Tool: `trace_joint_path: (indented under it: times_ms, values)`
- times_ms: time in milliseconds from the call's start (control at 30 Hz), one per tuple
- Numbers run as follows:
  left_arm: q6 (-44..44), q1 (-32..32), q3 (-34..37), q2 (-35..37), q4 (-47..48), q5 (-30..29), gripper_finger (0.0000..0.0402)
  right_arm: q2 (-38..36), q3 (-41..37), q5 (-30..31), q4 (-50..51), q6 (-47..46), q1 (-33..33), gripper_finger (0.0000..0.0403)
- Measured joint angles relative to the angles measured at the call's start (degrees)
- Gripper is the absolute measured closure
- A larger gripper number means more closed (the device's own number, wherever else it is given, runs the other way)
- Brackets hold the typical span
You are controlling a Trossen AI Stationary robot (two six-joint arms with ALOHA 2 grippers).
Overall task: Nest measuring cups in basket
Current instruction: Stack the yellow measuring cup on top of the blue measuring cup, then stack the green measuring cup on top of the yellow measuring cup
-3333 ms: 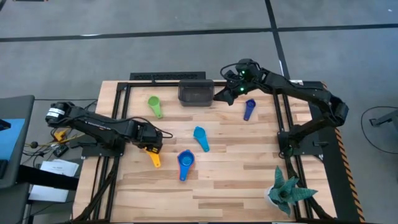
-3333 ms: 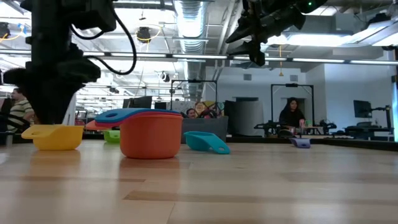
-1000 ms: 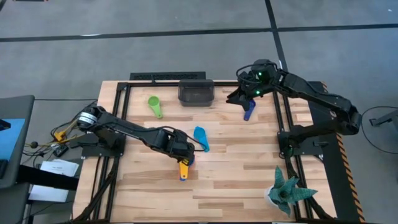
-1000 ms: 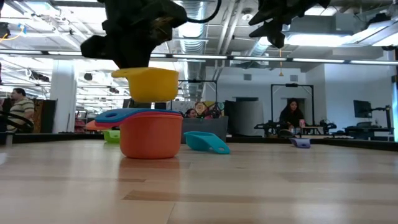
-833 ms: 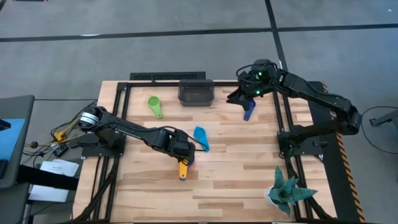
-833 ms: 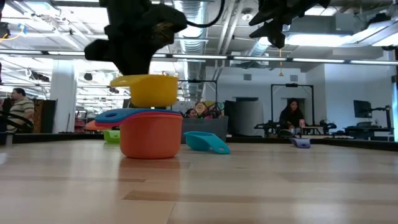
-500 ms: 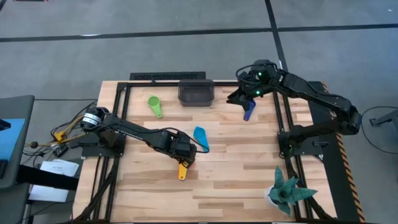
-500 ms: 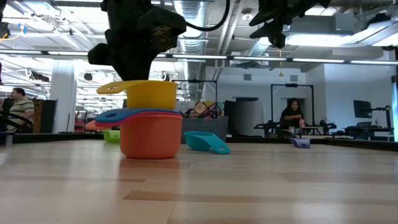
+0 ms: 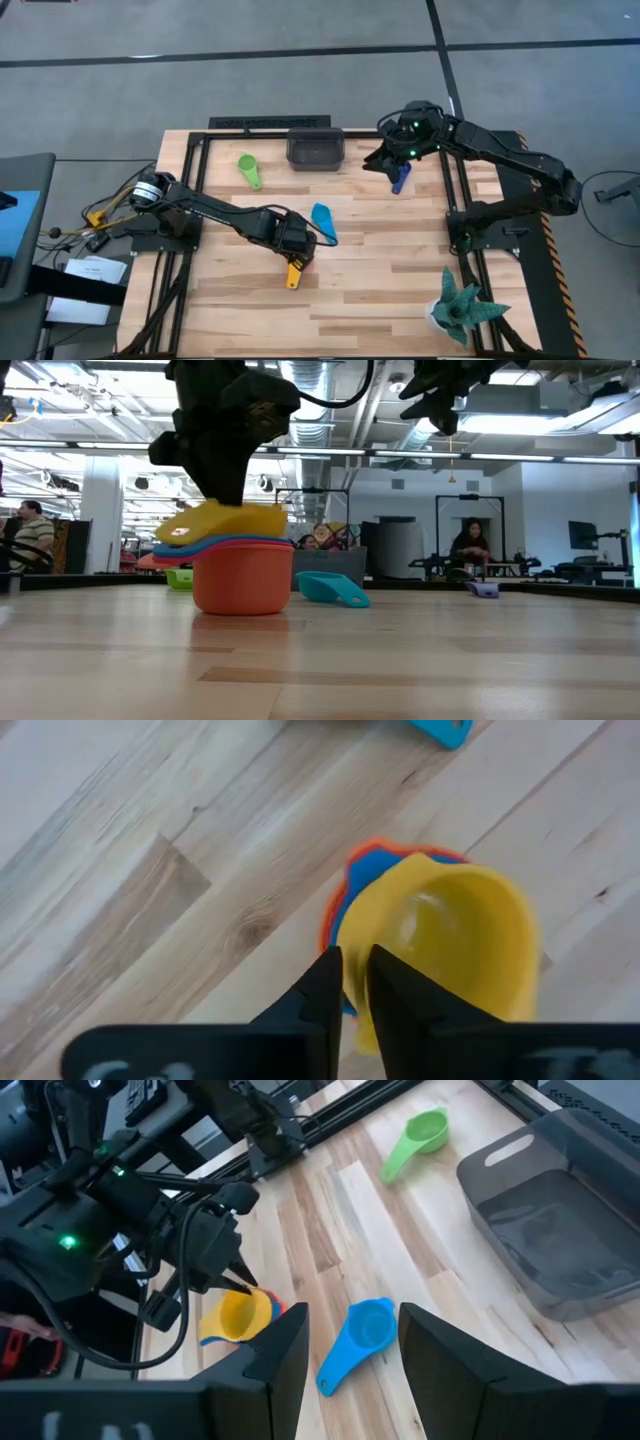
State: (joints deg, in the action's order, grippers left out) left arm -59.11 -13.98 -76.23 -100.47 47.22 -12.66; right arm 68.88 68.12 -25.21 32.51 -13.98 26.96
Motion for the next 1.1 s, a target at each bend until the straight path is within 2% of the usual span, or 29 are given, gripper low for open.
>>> trace_joint_path:
  times_ms: [333, 467, 667, 867, 1033, 1100]
  values:
    - [-2.2, 0.6, 0.0, 0.3, 1.6, -0.9, 0.034, 0.0, 0.0, -0.1, -2.0, -2.0, -0.6, 0.0223]
    - [-5.5, 0.9, 0.0, 3.4, 4.1, -2.6, 0.034, 0.9, 0.1, -0.2, -5.1, -2.9, -2.4, 0.0223]
    - [-8.8, 0.9, 0.0, 11.7, 5.8, -9.4, 0.034, 4.3, 0.1, -0.7, -12.1, -4.1, -5.0, 0.0223]
    - [-9.0, 0.9, 0.0, 20.3, 7.6, -17.1, 0.034, 8.7, 0.1, -0.5, -24.2, -4.4, -8.6, 0.0223]
    - [-8.9, 1.0, 0.0, 27.0, 12.4, -22.4, 0.0339, 14.4, 0.0, 0.3, -36.1, -10.1, -9.8, 0.0223]
    - [-9.1, 1.0, 0.0, 29.7, 14.7, -24.3, 0.0332, 17.0, 1.1, 2.8, -40.0, -11.4, -10.7, 0.0223]
